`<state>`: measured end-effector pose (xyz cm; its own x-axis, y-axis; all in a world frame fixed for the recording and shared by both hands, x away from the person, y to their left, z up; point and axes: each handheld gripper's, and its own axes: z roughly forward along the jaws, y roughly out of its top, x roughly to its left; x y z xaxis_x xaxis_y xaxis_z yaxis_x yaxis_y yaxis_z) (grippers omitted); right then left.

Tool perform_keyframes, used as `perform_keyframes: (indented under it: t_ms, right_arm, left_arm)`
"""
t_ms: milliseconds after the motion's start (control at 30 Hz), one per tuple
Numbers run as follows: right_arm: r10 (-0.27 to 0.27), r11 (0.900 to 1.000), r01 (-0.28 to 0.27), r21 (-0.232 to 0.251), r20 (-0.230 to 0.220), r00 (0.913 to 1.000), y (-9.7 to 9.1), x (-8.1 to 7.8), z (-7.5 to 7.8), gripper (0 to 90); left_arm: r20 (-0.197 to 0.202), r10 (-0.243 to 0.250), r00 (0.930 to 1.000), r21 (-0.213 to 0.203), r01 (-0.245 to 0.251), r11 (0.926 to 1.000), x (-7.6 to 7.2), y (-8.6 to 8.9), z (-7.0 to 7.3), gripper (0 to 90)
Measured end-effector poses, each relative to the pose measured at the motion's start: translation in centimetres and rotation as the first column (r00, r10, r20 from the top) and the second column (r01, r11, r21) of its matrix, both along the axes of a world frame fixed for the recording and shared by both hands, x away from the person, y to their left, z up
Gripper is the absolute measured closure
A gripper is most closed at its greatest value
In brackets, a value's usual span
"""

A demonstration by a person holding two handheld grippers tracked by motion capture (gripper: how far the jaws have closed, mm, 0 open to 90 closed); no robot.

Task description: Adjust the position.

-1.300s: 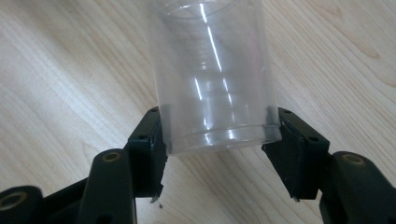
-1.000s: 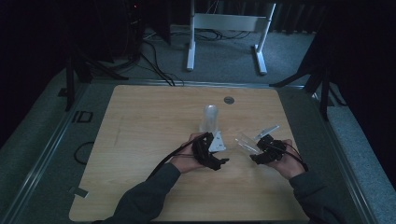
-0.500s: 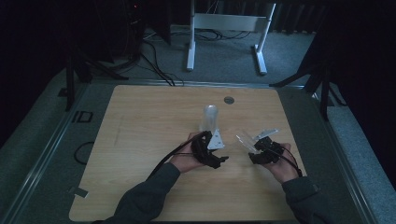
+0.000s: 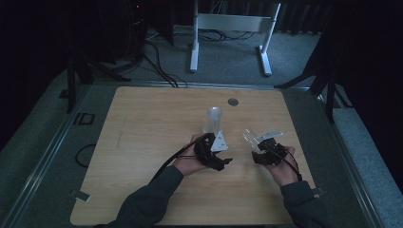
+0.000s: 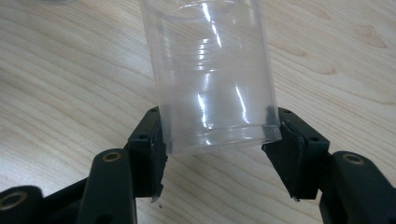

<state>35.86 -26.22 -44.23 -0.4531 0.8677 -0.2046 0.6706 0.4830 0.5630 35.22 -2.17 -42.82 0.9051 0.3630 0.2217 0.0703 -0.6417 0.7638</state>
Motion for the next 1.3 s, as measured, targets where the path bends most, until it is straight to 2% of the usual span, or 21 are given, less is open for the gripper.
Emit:
perform_keyframes:
  t_ms: [233, 367, 533, 700, 800, 933, 967, 1067, 1267, 1300]
  right_arm:
    - [-0.067, 0.9972, 0.066, 0.036, 0.021, 0.9975, -0.2, 0.0, -0.3, 42.1]
    - [-0.099, 0.9941, 0.096, 0.050, 0.050, 0.9938, -0.1, 0.0, -0.4, 42.1]
    - [-0.145, 0.9877, 0.138, 0.074, 0.101, 0.9842, 0.2, -0.2, -0.4, 42.0]
    - [-0.168, 0.9826, 0.157, 0.099, 0.120, 0.9784, 0.3, -0.3, -0.5, 42.0]
    - [-0.193, 0.9784, 0.177, 0.106, 0.163, 0.9676, 0.4, -0.6, -0.6, 42.0]
    - [-0.221, 0.9718, 0.199, 0.126, 0.191, 0.9565, 0.5, -0.8, -0.7, 42.0]
    - [-0.221, 0.9718, 0.199, 0.126, 0.191, 0.9565, 0.5, -0.8, -0.7, 42.0]
    - [-0.247, 0.9649, 0.218, 0.147, 0.221, 0.9436, 0.7, -1.1, -0.7, 42.0]
    - [-0.259, 0.9610, 0.221, 0.166, 0.261, 0.9298, 0.9, -1.4, -0.8, 42.0]
    - [-0.259, 0.9610, 0.221, 0.166, 0.261, 0.9298, 0.9, -1.4, -0.8, 42.0]
  left_arm:
    - [-0.005, 0.011, 0.9999, -0.017, -0.011, 0.9998, 0.1, 0.1, -0.1, 25.7]
    - [-0.004, 0.010, 0.9999, -0.018, -0.010, 0.9998, 0.1, 0.1, 0.0, 25.7]
    - [-0.007, 0.017, 0.9998, -0.024, -0.017, 0.9996, 0.1, 0.1, -0.1, 25.8]
    - [-0.011, 0.017, 0.9998, -0.028, -0.018, 0.9994, 0.1, 0.1, -0.1, 25.8]
    - [-0.020, 0.019, 0.9996, -0.034, -0.020, 0.9992, 0.2, 0.1, 0.0, 25.8]
    - [-0.023, 0.025, 0.9994, -0.044, -0.026, 0.9987, 0.2, 0.0, -0.1, 25.8]
    - [-0.023, 0.025, 0.9994, -0.044, -0.026, 0.9987, 0.2, 0.0, -0.1, 25.7]
    - [-0.033, 0.031, 0.9990, -0.054, -0.032, 0.9980, 0.3, 0.0, 0.0, 25.8]
    - [-0.030, 0.031, 0.9991, -0.055, -0.033, 0.9979, 0.3, -0.1, 0.1, 26.9]
    - [-0.030, 0.031, 0.9991, -0.055, -0.033, 0.9979, 0.3, -0.1, 0.1, 26.9]
